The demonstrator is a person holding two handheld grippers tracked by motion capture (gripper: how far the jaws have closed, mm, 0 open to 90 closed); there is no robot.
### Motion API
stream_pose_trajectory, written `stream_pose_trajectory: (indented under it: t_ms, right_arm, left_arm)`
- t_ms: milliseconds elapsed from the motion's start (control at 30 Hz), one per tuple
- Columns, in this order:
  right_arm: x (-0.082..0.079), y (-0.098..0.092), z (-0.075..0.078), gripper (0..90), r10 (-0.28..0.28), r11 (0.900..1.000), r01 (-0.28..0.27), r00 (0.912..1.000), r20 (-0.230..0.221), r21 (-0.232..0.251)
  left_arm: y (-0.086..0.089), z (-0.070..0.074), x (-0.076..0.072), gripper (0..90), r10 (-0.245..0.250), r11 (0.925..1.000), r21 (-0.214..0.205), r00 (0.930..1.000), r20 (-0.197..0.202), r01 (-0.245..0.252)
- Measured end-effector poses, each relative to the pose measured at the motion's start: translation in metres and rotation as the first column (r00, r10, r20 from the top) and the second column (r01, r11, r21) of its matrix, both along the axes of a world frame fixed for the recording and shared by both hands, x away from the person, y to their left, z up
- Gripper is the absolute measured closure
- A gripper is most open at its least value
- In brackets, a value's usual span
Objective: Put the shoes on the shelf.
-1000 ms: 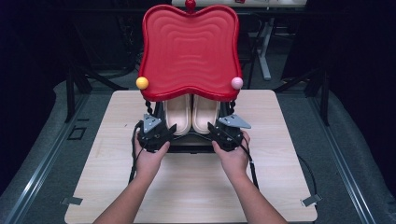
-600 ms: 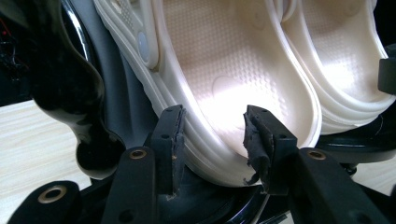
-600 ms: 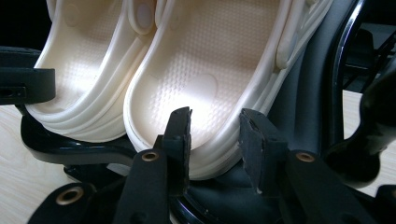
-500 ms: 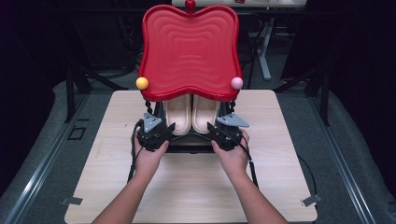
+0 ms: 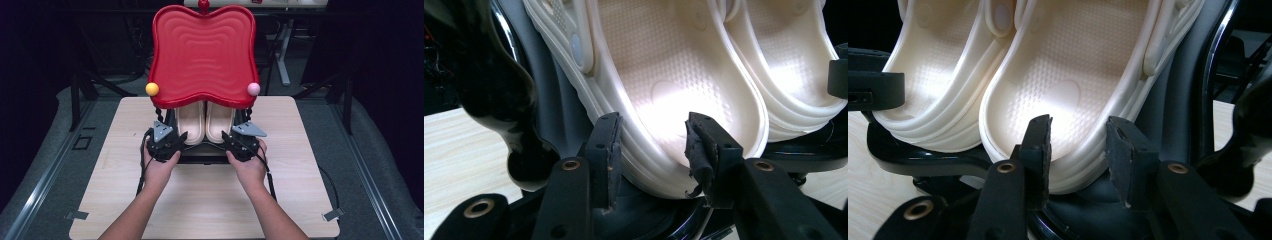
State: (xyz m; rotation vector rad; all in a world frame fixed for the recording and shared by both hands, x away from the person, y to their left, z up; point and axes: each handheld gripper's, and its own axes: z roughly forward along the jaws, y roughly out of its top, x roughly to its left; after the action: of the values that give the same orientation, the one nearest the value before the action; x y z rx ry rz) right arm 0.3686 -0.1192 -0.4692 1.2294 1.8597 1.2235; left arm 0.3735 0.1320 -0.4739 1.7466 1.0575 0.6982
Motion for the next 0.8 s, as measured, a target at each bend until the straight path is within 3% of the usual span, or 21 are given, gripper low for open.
stream_pose_trajectory:
  t_ms: [667, 800]
  right_arm:
    - [-0.003, -0.002, 0.001, 58.3, 0.007, 0.9998, -0.007, 1.0, 0.001, 0.017]
    - [-0.011, -0.004, 0.004, 57.3, 0.016, 0.9998, -0.016, 0.9999, 0.005, -0.01]
  left_arm:
    - [0.002, 0.003, -0.005, 51.3, -0.014, 0.9999, -0.006, 0.9998, -0.012, 0.014]
    - [0.005, 0.005, -0.012, 50.0, -0.029, 0.9996, -0.008, 0.9996, -0.005, 0.029]
